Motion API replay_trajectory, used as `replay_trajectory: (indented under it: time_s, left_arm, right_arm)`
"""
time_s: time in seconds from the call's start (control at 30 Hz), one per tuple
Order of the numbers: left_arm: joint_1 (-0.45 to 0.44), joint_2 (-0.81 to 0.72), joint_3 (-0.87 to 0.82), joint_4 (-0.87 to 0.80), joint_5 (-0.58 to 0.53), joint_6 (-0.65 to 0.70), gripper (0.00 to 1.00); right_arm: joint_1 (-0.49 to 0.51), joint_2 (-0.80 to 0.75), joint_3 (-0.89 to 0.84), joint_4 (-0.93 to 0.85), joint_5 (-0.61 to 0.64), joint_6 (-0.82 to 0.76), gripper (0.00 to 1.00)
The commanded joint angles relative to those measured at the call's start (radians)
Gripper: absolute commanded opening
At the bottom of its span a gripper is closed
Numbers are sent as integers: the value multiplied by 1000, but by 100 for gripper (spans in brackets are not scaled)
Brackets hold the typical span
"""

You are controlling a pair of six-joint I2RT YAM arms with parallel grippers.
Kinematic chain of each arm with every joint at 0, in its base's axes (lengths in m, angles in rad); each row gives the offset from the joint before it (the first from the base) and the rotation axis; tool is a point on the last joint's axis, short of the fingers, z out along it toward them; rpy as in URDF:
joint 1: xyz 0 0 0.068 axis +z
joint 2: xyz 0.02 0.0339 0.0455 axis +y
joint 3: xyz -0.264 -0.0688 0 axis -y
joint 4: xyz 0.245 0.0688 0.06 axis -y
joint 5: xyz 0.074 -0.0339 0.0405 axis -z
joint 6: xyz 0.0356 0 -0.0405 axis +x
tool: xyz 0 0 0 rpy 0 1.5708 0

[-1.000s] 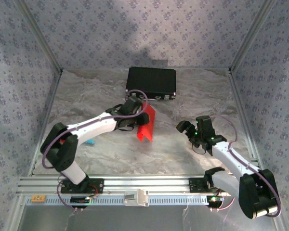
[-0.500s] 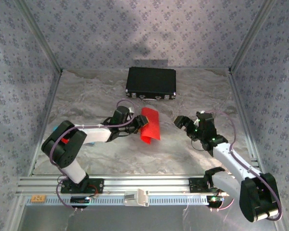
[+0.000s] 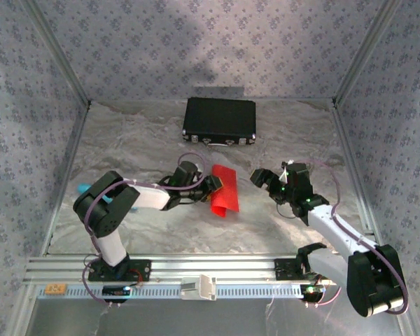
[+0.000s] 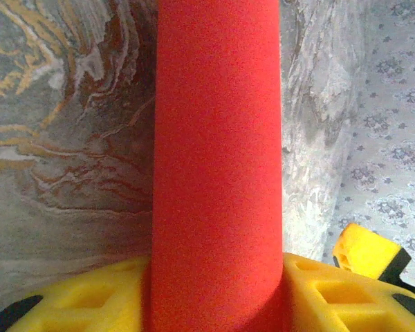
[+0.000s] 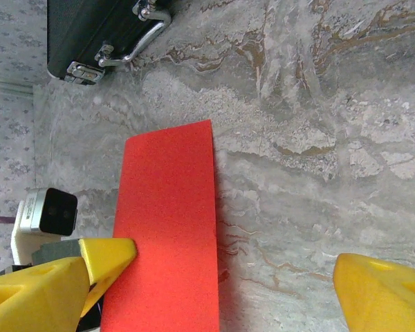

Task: Fold a paper plane with a square sheet of paper (pick it up from the middle)
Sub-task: First fold the square sheet of paper in half at the center of the table.

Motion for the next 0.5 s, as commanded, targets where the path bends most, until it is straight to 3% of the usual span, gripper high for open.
replay_trajectory:
  time_s: [0.0, 0.4, 0.47]
  left_arm:
    - [-14, 8, 20, -12, -29, 15, 47]
    - [-32, -18, 98, -273, -94, 152, 53]
    - [-45, -36, 117, -350, -141, 192, 58]
  right_arm:
    - [4, 8, 26, 6, -19, -25, 93]
    - [4, 9, 10, 6, -12, -16, 93]
    - [5, 8, 9, 2, -12, -15, 93]
